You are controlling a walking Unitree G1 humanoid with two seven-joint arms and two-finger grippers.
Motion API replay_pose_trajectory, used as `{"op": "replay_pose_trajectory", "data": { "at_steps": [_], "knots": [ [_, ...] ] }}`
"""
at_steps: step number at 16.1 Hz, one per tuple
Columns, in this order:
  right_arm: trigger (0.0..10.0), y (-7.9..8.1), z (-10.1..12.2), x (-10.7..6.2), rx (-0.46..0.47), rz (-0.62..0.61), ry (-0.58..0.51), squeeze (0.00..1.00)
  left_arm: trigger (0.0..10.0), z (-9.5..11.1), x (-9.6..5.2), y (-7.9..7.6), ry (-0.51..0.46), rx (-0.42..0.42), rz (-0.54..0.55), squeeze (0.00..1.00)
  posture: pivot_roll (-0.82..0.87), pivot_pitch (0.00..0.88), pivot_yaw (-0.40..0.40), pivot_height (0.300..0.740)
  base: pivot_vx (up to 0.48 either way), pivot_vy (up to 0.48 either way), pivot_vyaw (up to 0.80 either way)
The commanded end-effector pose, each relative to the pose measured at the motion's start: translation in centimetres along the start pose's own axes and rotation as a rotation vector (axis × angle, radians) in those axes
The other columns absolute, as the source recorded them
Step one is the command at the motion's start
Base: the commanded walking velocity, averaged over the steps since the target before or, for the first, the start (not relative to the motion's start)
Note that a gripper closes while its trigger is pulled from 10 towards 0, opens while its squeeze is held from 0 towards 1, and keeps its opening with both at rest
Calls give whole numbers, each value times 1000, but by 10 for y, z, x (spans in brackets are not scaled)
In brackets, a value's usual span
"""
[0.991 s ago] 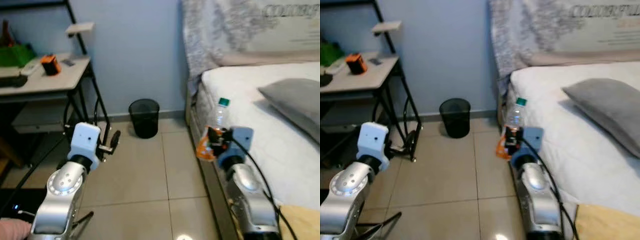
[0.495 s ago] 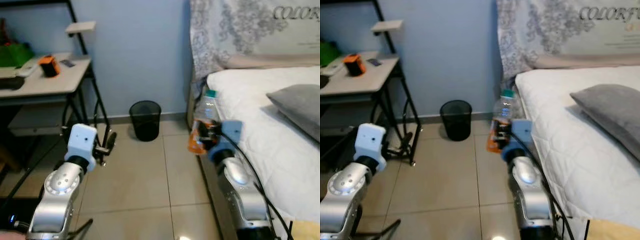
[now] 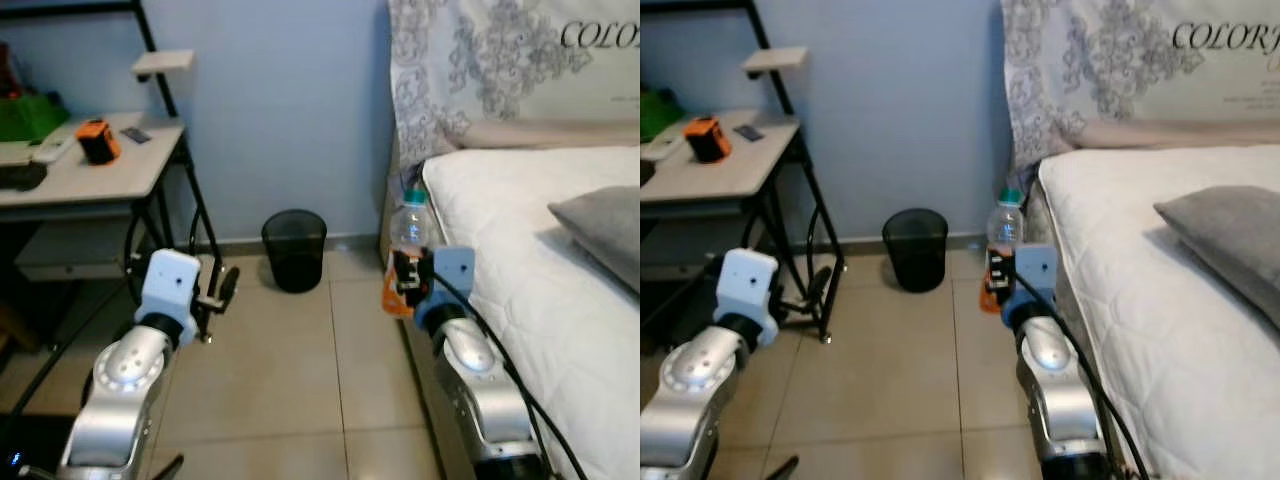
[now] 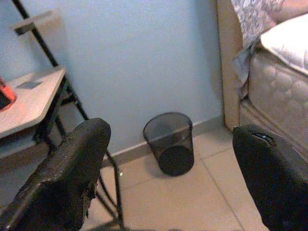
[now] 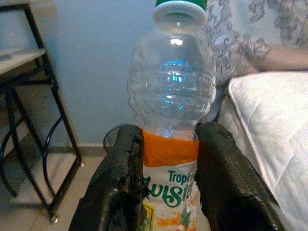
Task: Clean up the room
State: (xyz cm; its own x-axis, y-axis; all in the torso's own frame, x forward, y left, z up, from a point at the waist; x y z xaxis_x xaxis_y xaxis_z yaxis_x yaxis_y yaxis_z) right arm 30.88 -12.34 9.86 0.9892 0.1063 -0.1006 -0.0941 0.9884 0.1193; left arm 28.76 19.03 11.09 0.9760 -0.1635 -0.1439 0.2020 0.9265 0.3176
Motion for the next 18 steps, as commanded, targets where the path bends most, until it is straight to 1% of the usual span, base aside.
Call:
{"op": "replay_pose_trajectory", "data": {
  "at_steps": [1,2,3,4,6,7,8,9,11,12,13,14,16,18],
  "knots": [
    [10000,-8,8,0,-3,-24,-31,0,10000,2,1,-3,-8,5,-13,0,-16,0,57,740,352,0,800],
    [10000,-9,11,1,1,-31,-47,0,10000,3,1,-4,-8,5,-14,0,-11,0,52,740,349,0,0],
    [10000,-11,13,2,26,-43,-53,0,10000,3,1,-4,-8,6,-14,0,-9,0,49,740,345,0,0],
    [10000,-12,13,2,5,-45,-49,0,10000,3,1,-5,-9,6,-15,0,-7,0,46,740,341,0,0],
    [10000,-13,13,2,24,-59,-51,0,10000,3,2,-5,-10,8,-15,0,-5,0,43,740,341,0,0],
    [10000,-14,14,2,15,-67,-61,0,10000,3,2,-6,-11,8,-16,0,-3,0,41,740,345,0,0],
    [10000,-16,14,2,-39,-98,-69,0,10000,4,1,-6,-13,9,-17,0,-1,0,38,740,341,0,0],
    [10000,-16,12,1,-62,-114,-73,0,10000,4,1,-7,-14,11,-19,0,-1,0,34,740,345,0,0],
    [10000,-17,10,1,-79,-107,-58,0,10000,4,1,-8,-15,12,-23,0,-3,0,33,740,341,0,0],
    [10000,-17,9,1,-47,-104,-49,0,10000,4,1,-9,-16,12,-26,0,-4,0,31,740,341,0,0],
    [10000,-21,9,1,-35,-138,-56,0,10000,4,2,-10,-18,12,-30,0,-5,0,30,740,341,0,0],
    [10000,-18,7,1,-1,-118,-46,0,10000,4,2,-12,-20,13,-39,0,-4,0,29,740,341,0,0],
    [10000,-11,7,1,-6,-69,-52,0,10000,5,3,-12,-22,15,-42,0,-2,0,26,740,343,0,0],
    [10000,-4,8,0,-8,-25,-57,0,10000,6,4,-12,-26,18,-47,0,-2,0,26,740,343,0,791]
  ]
}}
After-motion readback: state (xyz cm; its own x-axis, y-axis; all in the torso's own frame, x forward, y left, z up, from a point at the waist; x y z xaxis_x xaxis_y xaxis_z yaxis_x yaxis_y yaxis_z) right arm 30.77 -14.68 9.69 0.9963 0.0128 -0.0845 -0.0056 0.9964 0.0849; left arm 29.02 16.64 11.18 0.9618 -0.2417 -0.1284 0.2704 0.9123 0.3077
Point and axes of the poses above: a point about 5 cm out from each wrist's last joint towards the gripper, its own x axis pointing out of the wrist towards the gripper, its own z axis along the axis of the wrist's last joint, y = z × x, the point moved 3 cm from there along x, pointing out of the wrist towards the gripper, and after that the axes turned 5 degrees about x, right-handed, at the moved point
